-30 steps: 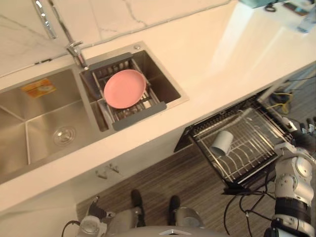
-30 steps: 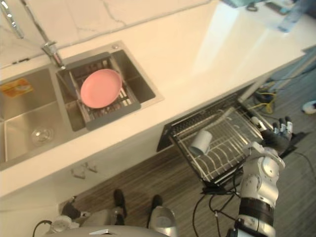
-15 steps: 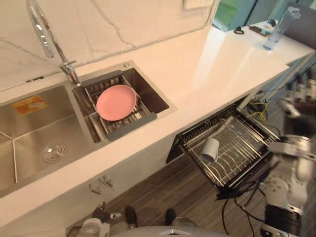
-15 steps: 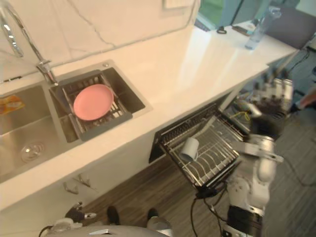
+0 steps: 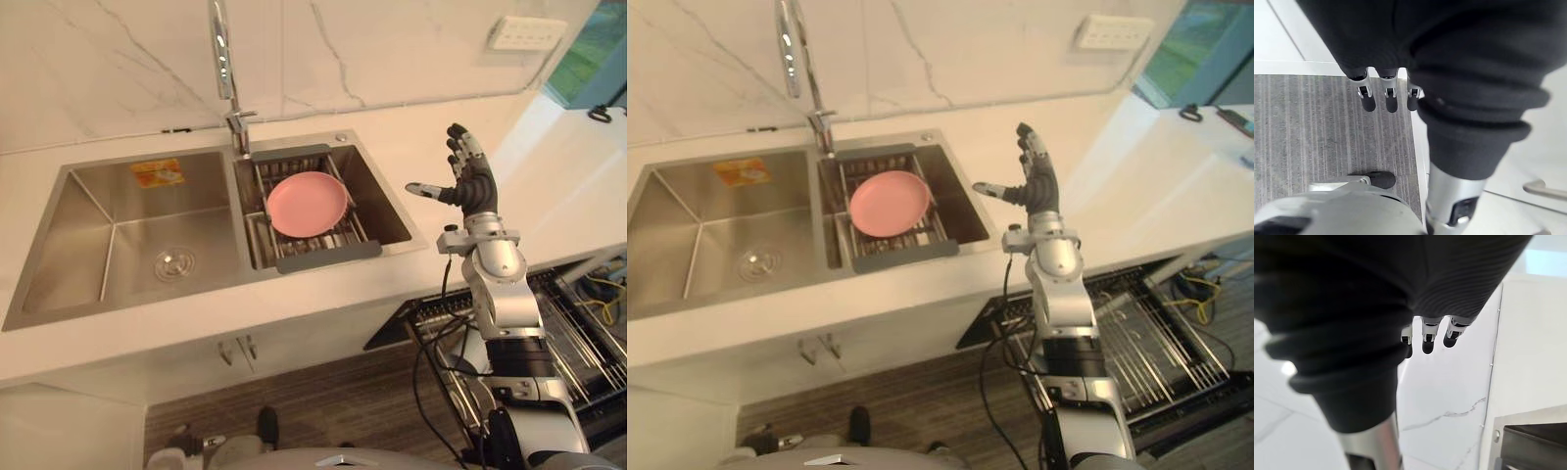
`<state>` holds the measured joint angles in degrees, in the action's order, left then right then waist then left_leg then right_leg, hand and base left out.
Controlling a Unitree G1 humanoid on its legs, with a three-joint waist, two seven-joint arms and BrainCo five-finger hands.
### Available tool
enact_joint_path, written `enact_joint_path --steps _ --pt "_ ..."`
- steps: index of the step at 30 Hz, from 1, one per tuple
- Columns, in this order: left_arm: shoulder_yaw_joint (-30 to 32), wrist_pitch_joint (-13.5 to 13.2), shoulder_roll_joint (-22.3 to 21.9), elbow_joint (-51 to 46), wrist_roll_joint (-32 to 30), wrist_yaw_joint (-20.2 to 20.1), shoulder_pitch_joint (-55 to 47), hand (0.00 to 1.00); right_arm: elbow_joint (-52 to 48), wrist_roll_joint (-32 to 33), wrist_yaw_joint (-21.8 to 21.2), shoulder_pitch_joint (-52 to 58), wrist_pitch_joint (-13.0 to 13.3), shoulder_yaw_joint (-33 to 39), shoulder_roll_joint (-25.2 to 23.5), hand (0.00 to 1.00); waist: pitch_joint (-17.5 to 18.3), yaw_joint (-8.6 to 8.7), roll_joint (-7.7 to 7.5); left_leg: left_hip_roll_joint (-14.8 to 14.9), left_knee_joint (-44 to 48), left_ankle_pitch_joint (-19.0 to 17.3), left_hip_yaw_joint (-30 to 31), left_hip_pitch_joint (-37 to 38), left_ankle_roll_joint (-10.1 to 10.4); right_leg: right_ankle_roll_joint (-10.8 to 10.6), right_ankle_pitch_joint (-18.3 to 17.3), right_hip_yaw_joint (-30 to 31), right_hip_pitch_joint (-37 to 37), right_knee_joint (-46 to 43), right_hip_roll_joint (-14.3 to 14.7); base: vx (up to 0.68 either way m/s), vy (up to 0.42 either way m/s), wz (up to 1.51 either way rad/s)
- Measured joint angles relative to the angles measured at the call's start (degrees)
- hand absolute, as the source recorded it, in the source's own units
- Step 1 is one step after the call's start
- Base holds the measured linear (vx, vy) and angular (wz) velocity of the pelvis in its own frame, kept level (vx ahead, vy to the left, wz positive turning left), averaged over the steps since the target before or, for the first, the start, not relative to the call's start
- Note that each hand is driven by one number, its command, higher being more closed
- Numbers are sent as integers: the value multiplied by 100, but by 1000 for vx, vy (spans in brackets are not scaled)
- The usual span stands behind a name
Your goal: Walk over to the sink, pick up the cup, carry it to the dishwasher, place the cup inside the dishwasher, then close the dishwasher door
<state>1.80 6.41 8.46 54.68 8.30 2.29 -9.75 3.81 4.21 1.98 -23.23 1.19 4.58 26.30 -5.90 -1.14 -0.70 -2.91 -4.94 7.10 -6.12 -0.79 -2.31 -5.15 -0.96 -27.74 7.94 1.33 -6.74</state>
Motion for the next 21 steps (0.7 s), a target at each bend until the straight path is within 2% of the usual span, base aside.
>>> enact_joint_path --steps 3,9,18,21 --pt "86 11 -24 -9 -4 -6 -41 0 249 -488 -23 -239 -58 -180 39 0 -3 -91 -17 -4 0 12 27 -1 -15 1 -10 -49 13 -4 0 10 3 11" --pt "222 3 -39 -16 -9 -23 -106 0 453 -345 -53 -343 -312 -560 35 0 -32 -114 -77 -14 -3 -7 121 69 15 -7 -63 -134 123 -25 -1 -16 -4 8" --pt "267 19 -41 -18 -24 -22 -127 0 454 -347 -62 -157 -266 -551 19 0 -48 -118 -105 -18 -3 -97 -91 159 -37 -8 -92 33 136 -50 -37 10 12 -9" --pt "266 48 -39 -17 -16 -22 -135 0 454 -336 -58 -142 -266 -551 8 0 -56 -138 -110 -22 -1 -184 -252 283 -43 -66 -151 198 129 -167 -91 55 15 -25"
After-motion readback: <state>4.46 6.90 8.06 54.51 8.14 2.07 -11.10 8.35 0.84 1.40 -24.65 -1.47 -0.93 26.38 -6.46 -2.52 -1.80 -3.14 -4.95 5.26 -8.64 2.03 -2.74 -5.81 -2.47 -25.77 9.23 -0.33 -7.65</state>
